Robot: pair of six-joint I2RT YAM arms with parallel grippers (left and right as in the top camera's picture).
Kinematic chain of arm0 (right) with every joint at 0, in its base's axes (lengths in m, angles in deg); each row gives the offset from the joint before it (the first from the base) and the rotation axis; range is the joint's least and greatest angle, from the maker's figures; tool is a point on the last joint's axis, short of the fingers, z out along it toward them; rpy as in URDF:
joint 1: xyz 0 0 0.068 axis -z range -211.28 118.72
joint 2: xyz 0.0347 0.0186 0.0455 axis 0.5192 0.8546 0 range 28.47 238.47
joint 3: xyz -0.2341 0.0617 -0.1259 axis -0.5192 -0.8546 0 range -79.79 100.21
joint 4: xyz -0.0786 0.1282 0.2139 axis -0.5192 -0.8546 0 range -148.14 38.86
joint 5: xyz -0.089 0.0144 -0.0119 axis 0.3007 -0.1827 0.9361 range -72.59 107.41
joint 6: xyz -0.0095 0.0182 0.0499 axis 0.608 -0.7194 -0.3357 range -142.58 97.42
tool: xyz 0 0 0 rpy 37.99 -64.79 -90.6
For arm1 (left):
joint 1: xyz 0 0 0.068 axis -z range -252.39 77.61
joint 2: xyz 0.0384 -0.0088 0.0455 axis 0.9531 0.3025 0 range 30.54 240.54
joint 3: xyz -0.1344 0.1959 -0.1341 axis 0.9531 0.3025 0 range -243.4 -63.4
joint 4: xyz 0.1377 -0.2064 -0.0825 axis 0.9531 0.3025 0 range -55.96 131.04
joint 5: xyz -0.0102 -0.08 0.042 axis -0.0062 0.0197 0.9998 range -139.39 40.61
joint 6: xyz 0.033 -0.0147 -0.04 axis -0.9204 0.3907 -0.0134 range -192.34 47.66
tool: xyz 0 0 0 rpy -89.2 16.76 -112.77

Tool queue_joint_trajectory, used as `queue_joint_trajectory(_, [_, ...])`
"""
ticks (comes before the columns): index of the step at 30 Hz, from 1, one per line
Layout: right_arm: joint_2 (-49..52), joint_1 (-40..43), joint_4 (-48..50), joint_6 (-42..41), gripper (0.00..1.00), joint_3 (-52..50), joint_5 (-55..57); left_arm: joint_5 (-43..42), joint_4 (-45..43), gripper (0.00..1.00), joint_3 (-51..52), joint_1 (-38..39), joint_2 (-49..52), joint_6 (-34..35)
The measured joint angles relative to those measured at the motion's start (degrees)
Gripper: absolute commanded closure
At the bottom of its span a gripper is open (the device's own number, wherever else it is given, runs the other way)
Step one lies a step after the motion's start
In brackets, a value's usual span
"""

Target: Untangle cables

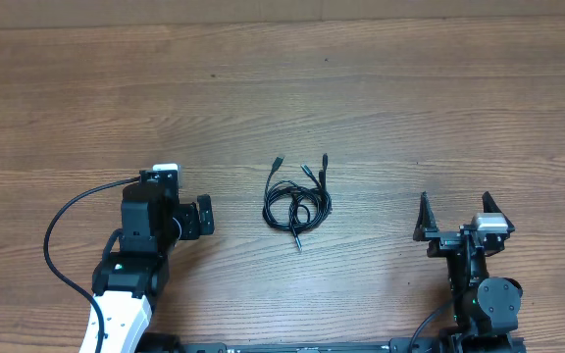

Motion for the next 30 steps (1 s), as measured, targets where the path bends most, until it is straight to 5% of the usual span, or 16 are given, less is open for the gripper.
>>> queue_joint_trajectory(30, [0.0, 0.0, 0.02, 0.02, 0.0, 0.0, 0.02, -1.03, 0.0, 0.01, 0.0, 0.0, 0.0, -0.02])
